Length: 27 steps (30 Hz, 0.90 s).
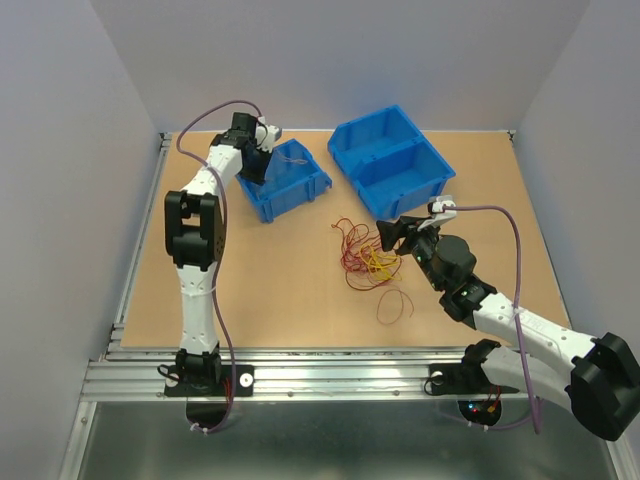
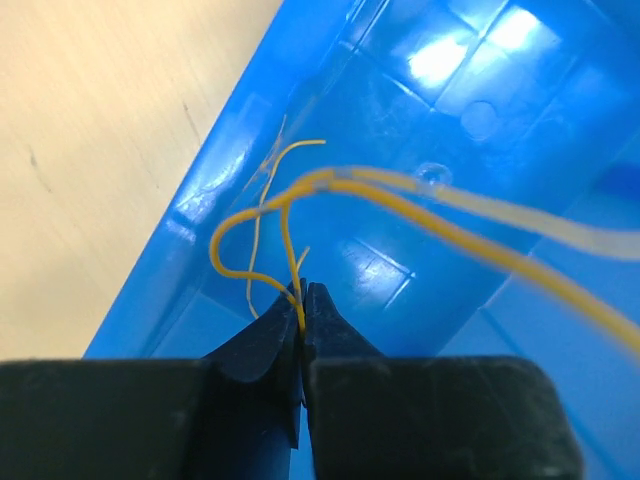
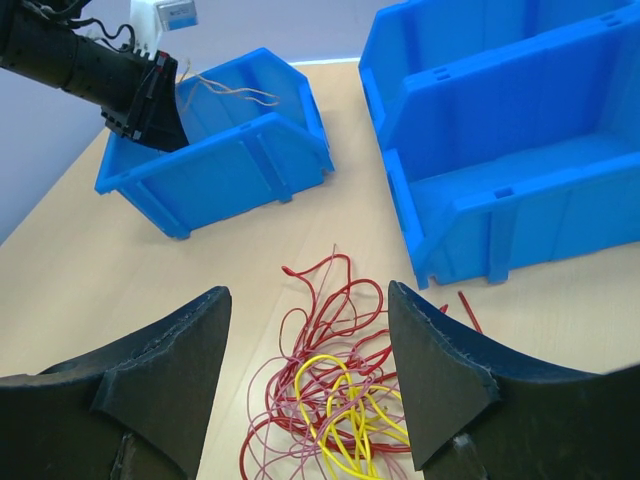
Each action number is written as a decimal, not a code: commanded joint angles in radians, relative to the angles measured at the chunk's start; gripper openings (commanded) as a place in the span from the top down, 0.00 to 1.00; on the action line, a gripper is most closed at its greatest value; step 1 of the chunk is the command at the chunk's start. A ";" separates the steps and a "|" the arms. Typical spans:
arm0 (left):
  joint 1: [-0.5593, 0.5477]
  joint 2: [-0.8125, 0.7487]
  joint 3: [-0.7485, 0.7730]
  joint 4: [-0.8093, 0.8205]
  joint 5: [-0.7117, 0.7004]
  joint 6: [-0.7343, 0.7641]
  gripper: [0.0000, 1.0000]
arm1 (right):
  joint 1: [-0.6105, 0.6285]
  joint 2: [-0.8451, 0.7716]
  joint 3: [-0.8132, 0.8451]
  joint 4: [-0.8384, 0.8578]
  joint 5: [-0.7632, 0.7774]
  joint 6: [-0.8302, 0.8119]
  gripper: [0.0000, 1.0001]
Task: Untangle the cables
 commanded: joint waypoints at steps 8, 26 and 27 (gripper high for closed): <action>-0.041 -0.113 -0.012 -0.022 -0.186 0.052 0.55 | 0.006 -0.015 0.009 0.044 -0.007 -0.008 0.31; -0.131 -0.459 -0.167 0.064 -0.050 0.079 0.18 | 0.006 0.154 0.251 -0.340 0.097 0.082 0.30; -0.180 -0.534 -0.225 0.112 -0.054 0.061 0.14 | 0.006 0.166 0.270 -0.368 0.085 0.082 0.31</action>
